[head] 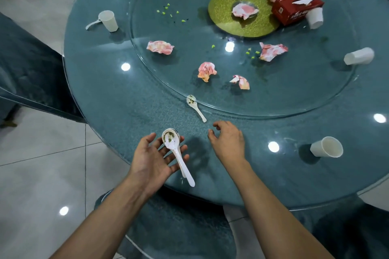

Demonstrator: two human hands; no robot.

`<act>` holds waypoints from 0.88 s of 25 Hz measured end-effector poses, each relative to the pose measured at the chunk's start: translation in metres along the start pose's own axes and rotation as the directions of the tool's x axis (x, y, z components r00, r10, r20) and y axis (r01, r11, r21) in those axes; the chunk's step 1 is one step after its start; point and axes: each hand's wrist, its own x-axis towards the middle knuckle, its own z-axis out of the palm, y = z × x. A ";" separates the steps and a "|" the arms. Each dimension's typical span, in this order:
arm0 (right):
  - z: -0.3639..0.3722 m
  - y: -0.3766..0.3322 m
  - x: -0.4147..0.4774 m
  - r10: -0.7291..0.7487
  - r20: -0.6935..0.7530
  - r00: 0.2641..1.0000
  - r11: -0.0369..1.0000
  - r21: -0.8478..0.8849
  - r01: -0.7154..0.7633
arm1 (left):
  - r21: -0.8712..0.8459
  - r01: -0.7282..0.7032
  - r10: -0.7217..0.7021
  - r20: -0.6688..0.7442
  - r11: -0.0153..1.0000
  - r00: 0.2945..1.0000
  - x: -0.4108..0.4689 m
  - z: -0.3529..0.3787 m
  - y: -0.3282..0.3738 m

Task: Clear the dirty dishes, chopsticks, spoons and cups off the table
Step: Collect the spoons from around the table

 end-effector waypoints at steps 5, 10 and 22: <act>0.033 -0.020 0.044 0.043 0.089 0.995 0.992 -0.123 -0.032 | 0.031 0.032 -0.032 0.005 0.999 0.999 0.031 -0.008 0.033; 0.055 -0.029 0.073 0.099 0.076 0.992 0.979 -0.185 -0.084 | 0.024 0.062 -0.062 -0.007 0.998 0.998 0.056 -0.020 0.057; 0.078 -0.037 0.087 0.111 -0.006 0.994 0.961 -0.254 -0.109 | 0.042 0.096 -0.094 -0.043 0.994 0.995 0.078 -0.039 0.076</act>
